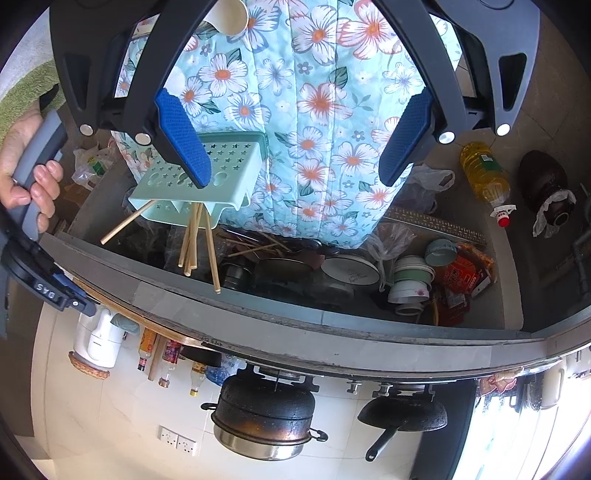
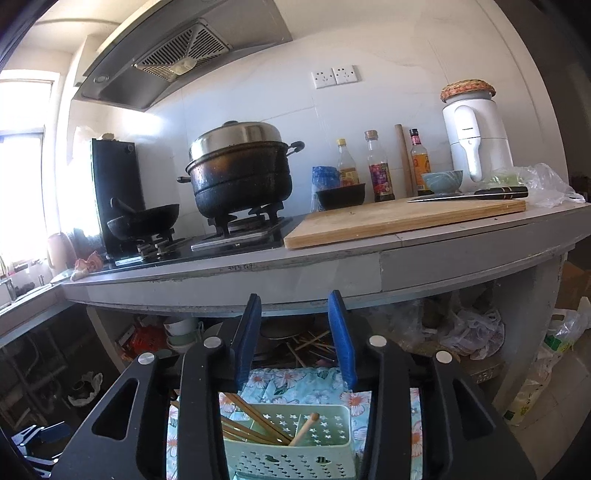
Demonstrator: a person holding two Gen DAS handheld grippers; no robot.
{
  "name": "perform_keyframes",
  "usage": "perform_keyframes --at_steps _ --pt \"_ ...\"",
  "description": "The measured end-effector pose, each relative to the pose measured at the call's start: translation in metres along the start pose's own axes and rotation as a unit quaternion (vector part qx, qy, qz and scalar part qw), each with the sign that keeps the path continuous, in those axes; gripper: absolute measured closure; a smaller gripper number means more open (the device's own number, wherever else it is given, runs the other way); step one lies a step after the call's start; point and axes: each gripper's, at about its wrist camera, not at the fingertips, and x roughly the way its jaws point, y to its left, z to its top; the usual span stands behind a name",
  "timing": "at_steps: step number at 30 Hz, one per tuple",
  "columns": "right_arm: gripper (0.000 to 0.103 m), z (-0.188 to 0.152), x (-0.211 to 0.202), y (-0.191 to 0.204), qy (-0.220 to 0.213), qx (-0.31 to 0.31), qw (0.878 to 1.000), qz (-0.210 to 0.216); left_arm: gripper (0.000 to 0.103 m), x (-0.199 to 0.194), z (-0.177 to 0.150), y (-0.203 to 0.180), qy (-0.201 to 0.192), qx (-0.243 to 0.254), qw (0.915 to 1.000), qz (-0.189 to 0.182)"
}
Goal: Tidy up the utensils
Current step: 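Reach the left tool down to the cream ladle and grasp it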
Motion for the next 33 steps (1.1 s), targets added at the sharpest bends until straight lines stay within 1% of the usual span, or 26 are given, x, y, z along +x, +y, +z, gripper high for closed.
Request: perform_keyframes --at_steps 2,3,5,8,12,13,17,21,23,28,31,33 --pt "0.056 -0.001 -0.016 -0.007 -0.001 0.005 1.000 -0.003 0.015 -0.001 -0.001 -0.001 0.000 0.004 1.0000 -0.001" --pt "0.054 -0.002 -0.023 -0.009 0.000 0.005 1.000 -0.004 0.015 -0.002 -0.002 -0.002 0.000 0.006 1.0000 -0.002" --pt "0.047 -0.006 -0.042 -0.018 0.007 0.012 1.000 -0.001 0.014 -0.003 -0.004 -0.004 0.004 0.010 0.9999 -0.004" --pt "0.041 -0.020 -0.065 -0.030 0.038 0.033 0.999 0.018 0.014 -0.001 -0.011 -0.007 0.016 0.017 0.9997 -0.007" --pt "0.038 -0.054 -0.084 -0.038 0.097 0.035 0.994 0.025 0.014 0.007 -0.028 -0.016 0.042 0.035 0.9984 -0.012" --pt "0.038 -0.069 -0.088 -0.039 0.121 0.031 0.992 0.024 0.014 0.009 -0.034 -0.018 0.051 0.039 0.9979 -0.012" --pt "0.038 -0.120 -0.097 -0.041 0.186 0.025 0.982 0.020 0.014 0.018 -0.061 -0.024 0.086 0.049 0.9950 -0.013" --pt "0.037 -0.175 -0.104 -0.039 0.258 0.024 0.965 0.029 0.014 0.025 -0.087 -0.029 0.121 0.058 0.9908 -0.014" --pt "0.035 -0.195 -0.109 -0.037 0.283 0.029 0.958 0.034 0.014 0.027 -0.099 -0.031 0.135 0.065 0.9886 -0.014" --pt "0.029 -0.232 -0.127 -0.033 0.318 0.042 0.946 0.045 0.014 0.032 -0.124 -0.032 0.162 0.065 0.9844 -0.020" --pt "0.028 -0.249 -0.131 -0.031 0.340 0.051 0.937 0.056 0.014 0.033 -0.131 -0.030 0.168 0.060 0.9836 -0.026" --pt "0.028 -0.260 -0.130 -0.031 0.353 0.056 0.932 0.054 0.014 0.035 -0.133 -0.030 0.171 0.057 0.9831 -0.031"
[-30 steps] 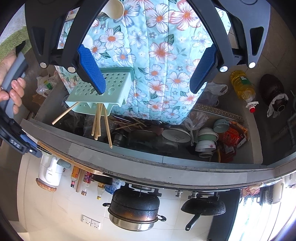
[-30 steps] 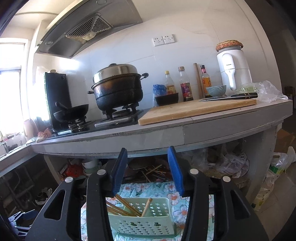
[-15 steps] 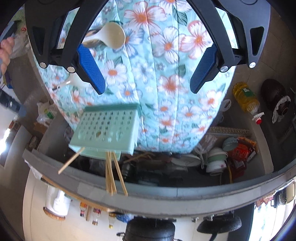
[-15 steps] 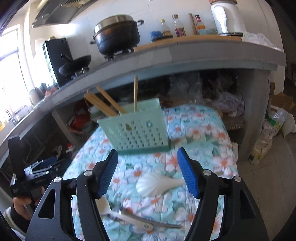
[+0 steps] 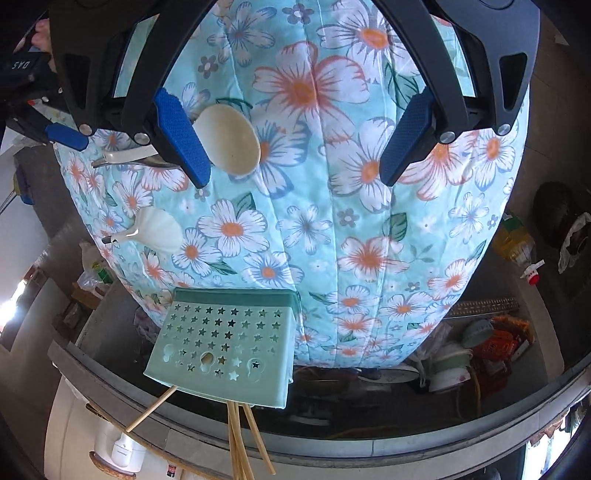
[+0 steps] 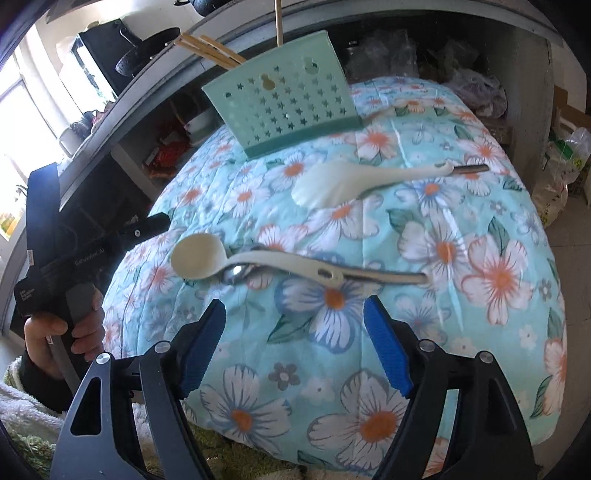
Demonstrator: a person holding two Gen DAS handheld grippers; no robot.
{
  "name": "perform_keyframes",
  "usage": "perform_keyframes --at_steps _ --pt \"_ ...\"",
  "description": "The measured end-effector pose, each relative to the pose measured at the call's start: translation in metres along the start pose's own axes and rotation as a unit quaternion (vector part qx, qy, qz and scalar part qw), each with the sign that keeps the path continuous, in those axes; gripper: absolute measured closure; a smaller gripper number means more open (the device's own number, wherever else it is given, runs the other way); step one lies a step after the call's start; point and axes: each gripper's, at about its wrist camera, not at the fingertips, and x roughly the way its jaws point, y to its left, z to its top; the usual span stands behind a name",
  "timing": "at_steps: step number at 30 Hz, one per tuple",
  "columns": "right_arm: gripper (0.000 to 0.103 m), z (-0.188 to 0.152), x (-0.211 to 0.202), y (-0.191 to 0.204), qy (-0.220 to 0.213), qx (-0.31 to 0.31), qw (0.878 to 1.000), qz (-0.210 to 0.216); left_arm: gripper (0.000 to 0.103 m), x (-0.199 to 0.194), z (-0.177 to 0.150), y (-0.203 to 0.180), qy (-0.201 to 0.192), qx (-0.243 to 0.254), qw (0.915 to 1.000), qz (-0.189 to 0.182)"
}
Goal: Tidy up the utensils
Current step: 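Reach the left tool down to the cream ladle and grasp it, then lift the cream ladle off the quilt with the left tool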
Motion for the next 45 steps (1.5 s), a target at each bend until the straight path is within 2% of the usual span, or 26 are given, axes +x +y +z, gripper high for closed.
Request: perform_keyframes --at_steps 5,8,9,11,13,15,19,29,45 --pt "0.028 -0.006 0.011 0.000 0.013 0.006 1.000 -0.002 0.018 0.001 0.001 -0.001 -0.001 -0.006 0.9997 -0.022" --pt "0.024 -0.007 0.014 -0.002 0.014 0.010 1.000 0.000 0.030 0.003 -0.001 -0.003 0.005 -0.002 0.9992 -0.041" --pt "0.023 -0.007 0.016 -0.002 0.018 0.012 1.000 0.000 0.038 0.005 -0.002 -0.004 0.010 -0.001 0.9988 -0.047" --pt "0.017 -0.008 0.019 -0.004 0.021 0.014 1.000 0.003 0.045 0.008 -0.004 -0.006 0.022 -0.001 0.9979 -0.061" --pt "0.012 -0.008 0.021 -0.002 0.023 0.013 1.000 0.008 0.059 0.012 -0.005 -0.008 0.030 -0.001 0.9970 -0.071" --pt "0.007 -0.007 0.023 0.000 0.025 0.008 1.000 0.009 0.066 0.016 -0.006 -0.010 0.037 -0.001 0.9966 -0.073" --pt "0.006 -0.007 0.026 0.000 0.026 0.013 1.000 0.009 0.081 0.023 -0.008 -0.009 0.051 -0.008 0.9958 -0.075" --pt "0.006 -0.005 0.028 0.001 0.027 0.015 1.000 0.008 0.090 0.033 -0.013 -0.005 0.068 -0.020 0.9950 -0.072" --pt "0.006 -0.009 0.023 -0.006 0.015 0.027 0.999 0.028 0.090 0.034 -0.015 -0.003 0.085 -0.041 0.9925 -0.078"
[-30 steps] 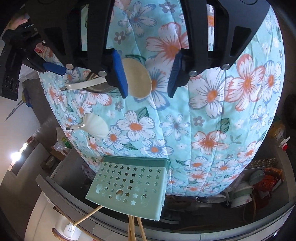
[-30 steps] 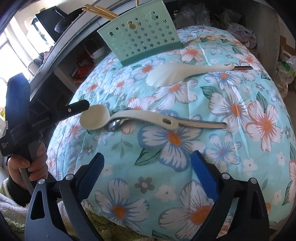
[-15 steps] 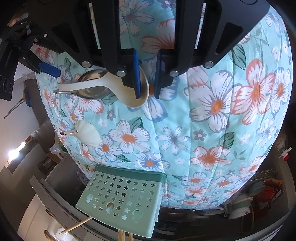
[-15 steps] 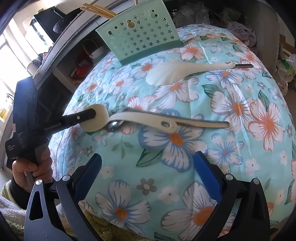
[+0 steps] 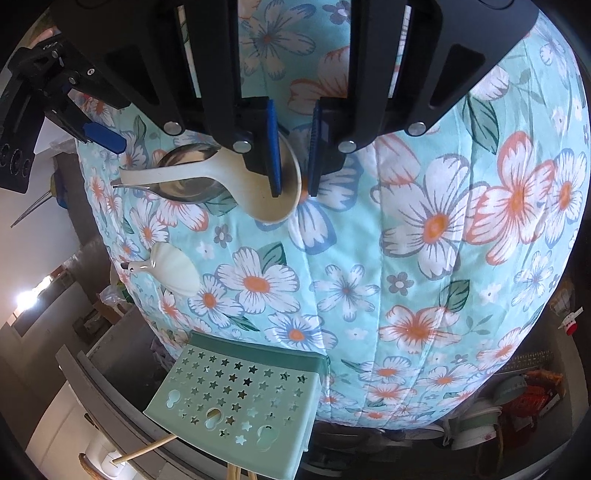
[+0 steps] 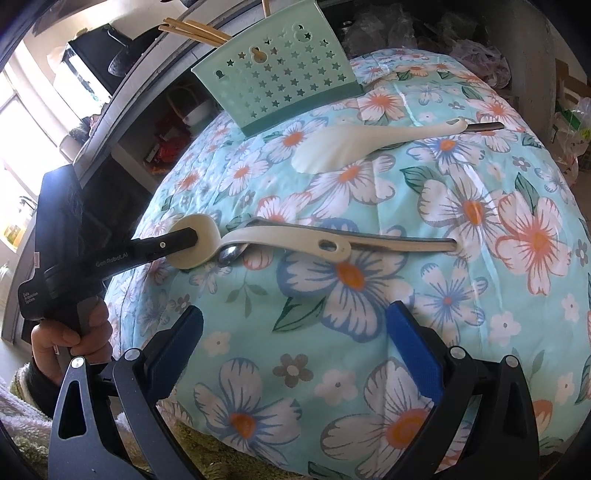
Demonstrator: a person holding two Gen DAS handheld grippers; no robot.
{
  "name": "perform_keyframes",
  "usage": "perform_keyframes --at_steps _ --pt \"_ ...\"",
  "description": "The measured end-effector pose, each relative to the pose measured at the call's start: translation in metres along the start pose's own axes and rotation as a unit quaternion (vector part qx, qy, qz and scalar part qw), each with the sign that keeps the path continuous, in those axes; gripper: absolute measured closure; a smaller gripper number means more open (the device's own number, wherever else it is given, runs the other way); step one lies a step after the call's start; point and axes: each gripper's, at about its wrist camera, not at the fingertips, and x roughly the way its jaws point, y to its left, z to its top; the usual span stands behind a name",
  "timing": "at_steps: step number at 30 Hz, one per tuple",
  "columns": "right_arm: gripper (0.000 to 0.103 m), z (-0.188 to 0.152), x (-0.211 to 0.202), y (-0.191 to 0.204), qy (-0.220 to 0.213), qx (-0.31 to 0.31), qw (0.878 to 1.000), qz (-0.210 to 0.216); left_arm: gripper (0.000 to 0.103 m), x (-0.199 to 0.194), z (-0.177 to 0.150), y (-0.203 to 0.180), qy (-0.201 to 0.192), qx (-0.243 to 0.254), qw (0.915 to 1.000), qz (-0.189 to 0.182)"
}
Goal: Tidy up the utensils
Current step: 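Lift the cream ladle off the quilt with the left tool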
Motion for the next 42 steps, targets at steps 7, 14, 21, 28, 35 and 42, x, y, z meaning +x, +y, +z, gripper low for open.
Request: perform_keyframes --at_steps 7,14,21,28,35,42 --pt "0.006 0.000 0.000 0.000 0.000 -0.001 1.000 -0.003 0.092 -0.001 -0.005 -0.003 -0.002 0.000 1.0000 0.001" --pt "0.006 0.000 0.001 0.003 0.002 -0.008 1.000 -0.011 0.097 -0.007 -0.003 0.000 -0.018 -0.012 0.9998 -0.006" --pt "0.006 0.000 0.001 0.003 0.002 -0.008 1.000 -0.011 0.099 -0.025 0.009 0.020 -0.052 -0.047 0.9974 -0.017" --pt "0.006 0.000 0.004 0.009 0.009 -0.026 0.999 -0.029 0.099 -0.034 0.018 0.055 -0.079 -0.106 0.9912 -0.009" --pt "0.006 -0.001 0.009 0.016 0.015 -0.048 0.997 -0.055 0.099 -0.035 0.016 0.083 -0.088 -0.155 0.9840 0.002" --pt "0.006 -0.001 0.008 0.015 0.014 -0.045 0.998 -0.052 0.099 -0.029 0.012 0.094 -0.079 -0.179 0.9805 0.009"
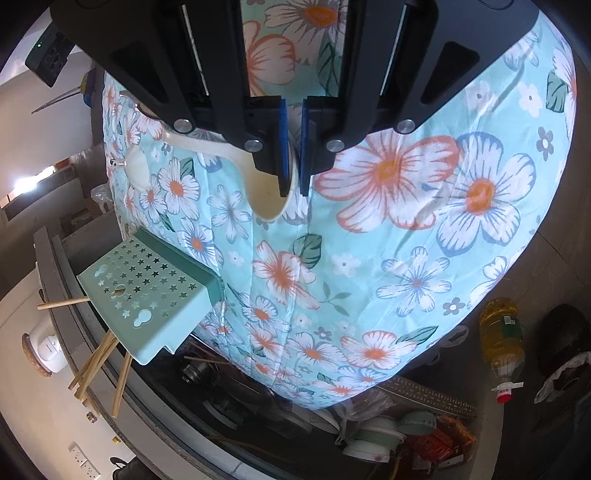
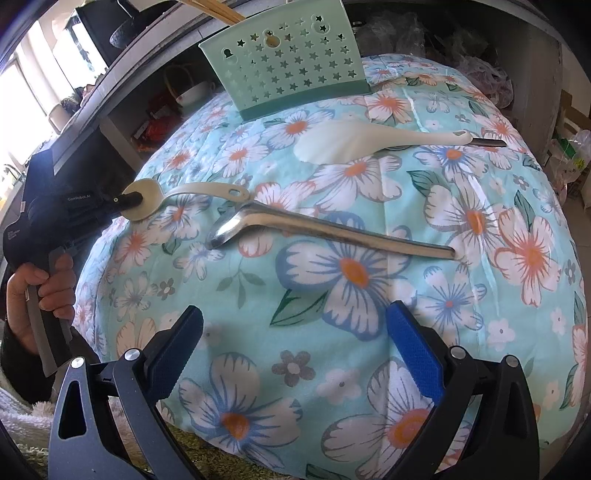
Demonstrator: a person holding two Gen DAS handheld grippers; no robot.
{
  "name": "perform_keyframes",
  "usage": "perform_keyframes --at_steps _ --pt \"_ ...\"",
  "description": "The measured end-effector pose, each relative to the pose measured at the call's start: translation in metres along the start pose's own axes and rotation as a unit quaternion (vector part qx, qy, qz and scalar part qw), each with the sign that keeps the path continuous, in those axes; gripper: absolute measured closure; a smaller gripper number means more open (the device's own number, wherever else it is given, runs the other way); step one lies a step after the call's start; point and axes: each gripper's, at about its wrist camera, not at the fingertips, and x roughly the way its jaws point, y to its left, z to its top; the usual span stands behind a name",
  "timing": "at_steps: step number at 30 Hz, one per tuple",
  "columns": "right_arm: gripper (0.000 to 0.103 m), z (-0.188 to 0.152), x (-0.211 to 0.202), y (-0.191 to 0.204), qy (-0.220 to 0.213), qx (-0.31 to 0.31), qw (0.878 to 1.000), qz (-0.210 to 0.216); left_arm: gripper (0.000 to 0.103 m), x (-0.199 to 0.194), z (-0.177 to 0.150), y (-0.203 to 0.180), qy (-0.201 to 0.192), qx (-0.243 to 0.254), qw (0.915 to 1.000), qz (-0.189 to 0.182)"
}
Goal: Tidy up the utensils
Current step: 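Lift the cream ladle off the quilt with the left tool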
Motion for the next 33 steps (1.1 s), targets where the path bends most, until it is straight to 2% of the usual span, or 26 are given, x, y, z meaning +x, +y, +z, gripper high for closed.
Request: perform_keyframes --at_steps 14,25,33 --pt "0.006 -0.003 -0.004 -0.007 -0.014 0.013 0.999 0.026 0.099 0.000 0.000 0.008 -0.006 -0.020 0.9997 0.012" --pt "0.006 -0.004 0.000 0.005 -0.006 -0.026 1.000 -0.013 0.099 0.000 0.001 0.012 -0.004 -0.031 0.9993 0.018" --pt "0.006 -0.003 0.000 0.004 -0.003 -0.020 1.000 -0.010 0.098 0.001 0.002 0.012 -0.004 -0.031 0.9993 0.021"
